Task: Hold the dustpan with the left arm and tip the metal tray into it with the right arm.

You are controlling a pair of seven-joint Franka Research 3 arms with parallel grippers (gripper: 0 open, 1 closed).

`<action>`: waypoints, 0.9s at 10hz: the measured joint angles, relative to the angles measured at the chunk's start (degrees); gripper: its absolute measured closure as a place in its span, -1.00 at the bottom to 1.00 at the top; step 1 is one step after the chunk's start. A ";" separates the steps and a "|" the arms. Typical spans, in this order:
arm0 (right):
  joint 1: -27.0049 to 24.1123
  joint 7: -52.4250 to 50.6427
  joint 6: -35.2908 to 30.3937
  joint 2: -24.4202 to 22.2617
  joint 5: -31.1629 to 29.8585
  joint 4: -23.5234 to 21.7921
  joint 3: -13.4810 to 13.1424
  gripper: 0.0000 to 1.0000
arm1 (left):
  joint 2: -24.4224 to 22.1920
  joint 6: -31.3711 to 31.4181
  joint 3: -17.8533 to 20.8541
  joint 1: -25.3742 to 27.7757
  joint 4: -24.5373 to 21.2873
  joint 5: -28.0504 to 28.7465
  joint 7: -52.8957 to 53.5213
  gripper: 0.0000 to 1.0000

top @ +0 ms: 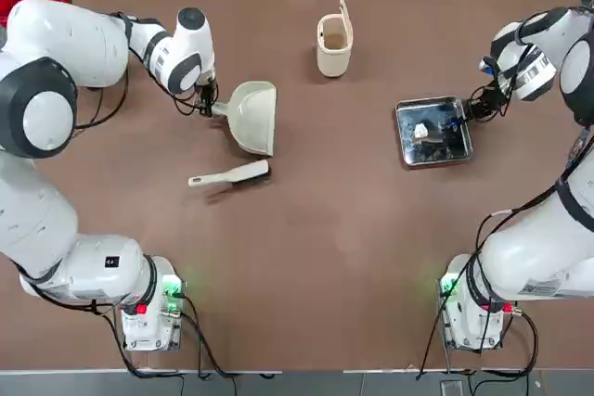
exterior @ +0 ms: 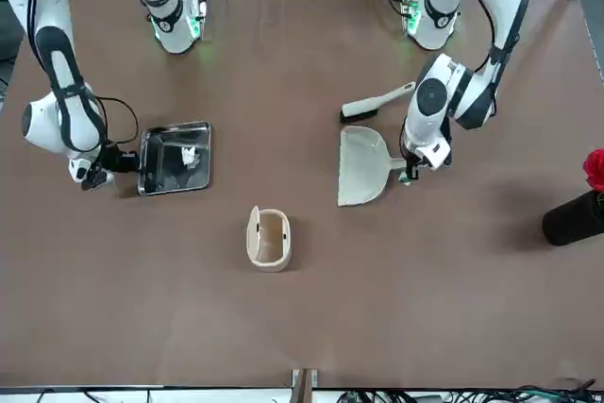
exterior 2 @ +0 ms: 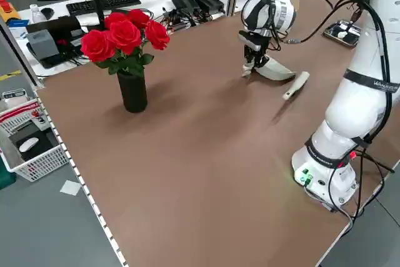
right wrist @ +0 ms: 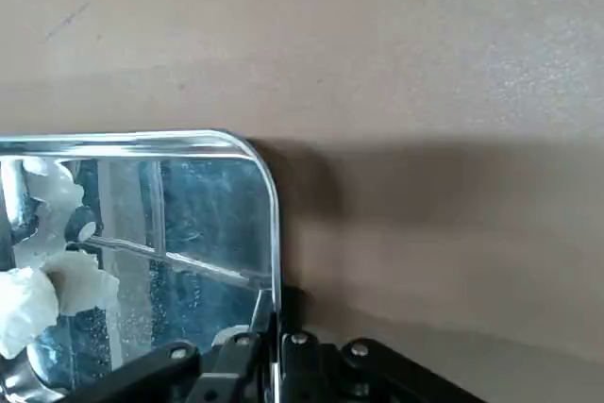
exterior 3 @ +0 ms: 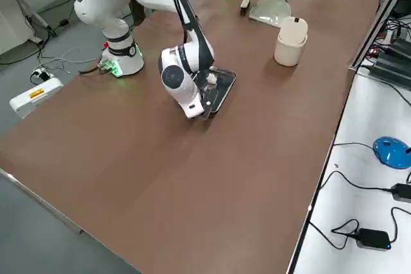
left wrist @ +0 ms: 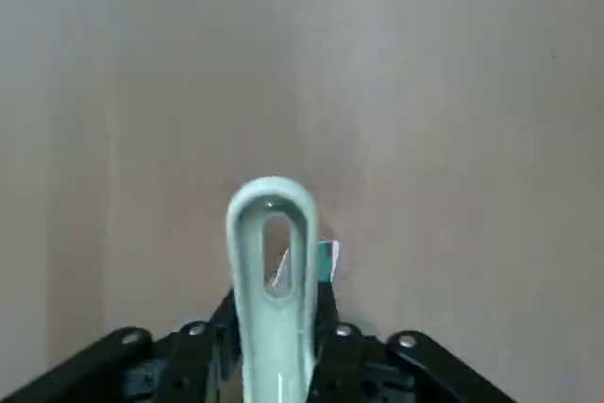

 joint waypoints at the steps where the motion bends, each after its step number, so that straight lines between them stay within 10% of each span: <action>1: 0.01 0.00 -0.01 0.00 0.00 0.00 0.00 0.90 | 0.00 0.00 0.01 0.01 0.31 0.02 0.00 0.36; 9: 0.76 3.17 -0.39 -6.58 -0.58 1.58 0.12 0.90 | 0.03 -5.16 -0.66 -4.01 8.39 -0.32 -2.20 0.36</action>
